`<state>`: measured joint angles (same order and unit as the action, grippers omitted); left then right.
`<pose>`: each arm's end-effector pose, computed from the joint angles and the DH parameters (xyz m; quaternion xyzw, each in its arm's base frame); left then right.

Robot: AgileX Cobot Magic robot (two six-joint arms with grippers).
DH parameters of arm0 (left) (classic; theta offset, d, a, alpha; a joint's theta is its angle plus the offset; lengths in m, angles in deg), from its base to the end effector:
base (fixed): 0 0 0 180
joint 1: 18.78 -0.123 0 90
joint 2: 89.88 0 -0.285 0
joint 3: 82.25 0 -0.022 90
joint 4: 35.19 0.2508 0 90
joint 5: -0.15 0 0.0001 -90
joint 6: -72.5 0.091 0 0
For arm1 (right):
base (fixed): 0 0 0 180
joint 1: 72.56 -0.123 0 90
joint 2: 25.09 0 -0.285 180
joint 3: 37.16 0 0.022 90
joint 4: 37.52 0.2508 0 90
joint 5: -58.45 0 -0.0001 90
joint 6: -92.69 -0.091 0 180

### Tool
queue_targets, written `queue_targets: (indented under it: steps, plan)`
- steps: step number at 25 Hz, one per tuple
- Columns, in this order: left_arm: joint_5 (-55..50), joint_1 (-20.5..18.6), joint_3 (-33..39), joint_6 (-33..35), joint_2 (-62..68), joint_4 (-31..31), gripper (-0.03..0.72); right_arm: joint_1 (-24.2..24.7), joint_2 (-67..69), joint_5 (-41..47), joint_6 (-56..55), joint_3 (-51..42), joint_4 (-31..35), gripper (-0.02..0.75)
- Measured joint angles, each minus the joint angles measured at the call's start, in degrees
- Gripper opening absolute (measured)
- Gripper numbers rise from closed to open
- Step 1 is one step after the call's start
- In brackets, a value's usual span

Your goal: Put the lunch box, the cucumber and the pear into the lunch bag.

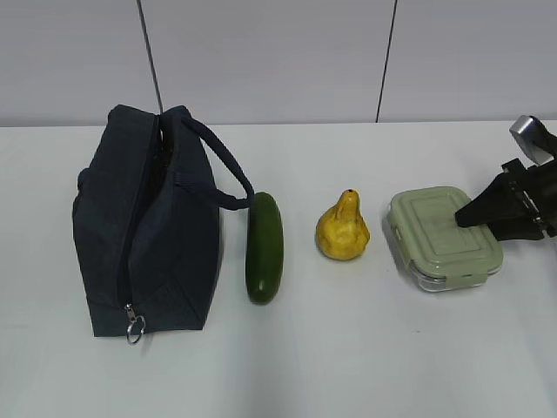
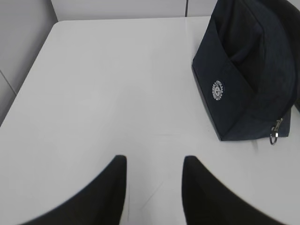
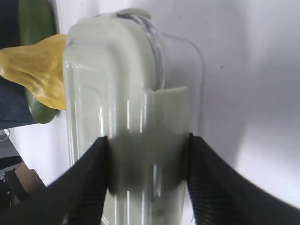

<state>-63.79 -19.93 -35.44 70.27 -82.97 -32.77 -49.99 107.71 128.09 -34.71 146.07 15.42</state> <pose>-0.0133 0.0032 0.2812 -0.0271 0.8550 0.0162 0.5176 0.3886 -0.0878 0.1295 -0.0136 0.9102 0.3971 0.1172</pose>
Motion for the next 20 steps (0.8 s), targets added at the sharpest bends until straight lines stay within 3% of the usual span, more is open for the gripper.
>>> queue_targets:
  steps: [15,20]
  plan:
    - [0.0,0.0,0.0,0.0,0.0,-0.2,0.239,0.0,0.0,-0.1,0.1,0.0,1.0,0.375]
    - [0.1,0.0,0.0,0.0,1.2,-2.8,0.239,0.0,0.0,-0.1,0.1,0.0,1.0,0.374]
